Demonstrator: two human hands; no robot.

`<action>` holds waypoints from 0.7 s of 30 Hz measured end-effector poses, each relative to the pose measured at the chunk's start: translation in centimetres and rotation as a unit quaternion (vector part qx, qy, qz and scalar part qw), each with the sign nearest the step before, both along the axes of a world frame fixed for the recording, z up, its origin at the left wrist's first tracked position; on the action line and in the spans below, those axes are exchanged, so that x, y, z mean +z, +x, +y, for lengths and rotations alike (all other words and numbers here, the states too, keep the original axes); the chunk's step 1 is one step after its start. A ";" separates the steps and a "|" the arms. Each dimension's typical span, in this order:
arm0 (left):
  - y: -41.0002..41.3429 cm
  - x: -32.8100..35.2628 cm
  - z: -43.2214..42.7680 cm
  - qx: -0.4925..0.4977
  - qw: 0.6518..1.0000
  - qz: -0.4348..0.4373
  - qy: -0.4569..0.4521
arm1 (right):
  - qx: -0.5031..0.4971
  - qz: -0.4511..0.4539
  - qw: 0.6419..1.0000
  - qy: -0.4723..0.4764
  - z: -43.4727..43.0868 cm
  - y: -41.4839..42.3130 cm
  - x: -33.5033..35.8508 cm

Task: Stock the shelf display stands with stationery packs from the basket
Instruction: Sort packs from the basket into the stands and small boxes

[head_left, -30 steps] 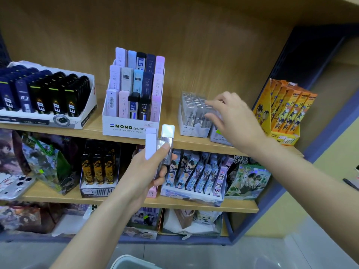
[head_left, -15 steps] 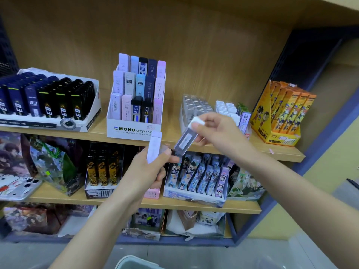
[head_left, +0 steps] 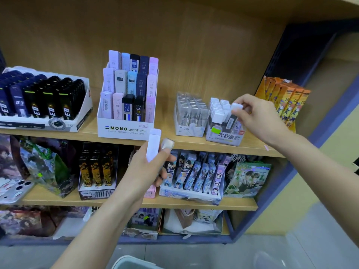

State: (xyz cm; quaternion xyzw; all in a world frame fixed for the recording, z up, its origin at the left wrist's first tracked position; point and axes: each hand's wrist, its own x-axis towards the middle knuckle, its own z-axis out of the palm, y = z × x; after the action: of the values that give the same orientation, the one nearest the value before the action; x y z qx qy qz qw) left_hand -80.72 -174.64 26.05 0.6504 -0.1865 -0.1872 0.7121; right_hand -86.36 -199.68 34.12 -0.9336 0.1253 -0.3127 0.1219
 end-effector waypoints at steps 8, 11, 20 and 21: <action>-0.1 -0.6 -1.2 -0.019 0.999 0.031 -0.014 | -0.012 0.027 0.997 -0.065 -0.3 0.2 -1.5; -0.2 -0.8 -1.6 -0.026 0.998 0.051 -0.034 | -0.052 0.038 0.982 -0.176 -0.6 -0.2 -2.6; -0.5 -1.0 -2.6 -0.039 0.999 0.016 -0.020 | 0.103 0.084 0.960 0.245 7.2 -1.8 -4.0; -0.6 -1.0 -2.8 -0.044 0.999 0.010 -0.020 | 0.123 0.092 0.948 0.279 7.9 -1.8 -4.4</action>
State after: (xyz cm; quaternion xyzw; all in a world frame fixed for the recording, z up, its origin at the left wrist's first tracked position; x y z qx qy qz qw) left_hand -81.36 -177.46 25.05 0.6253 -0.2117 -0.2210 0.7179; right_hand -88.20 -191.80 29.75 -0.8952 0.1028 -0.1607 0.4028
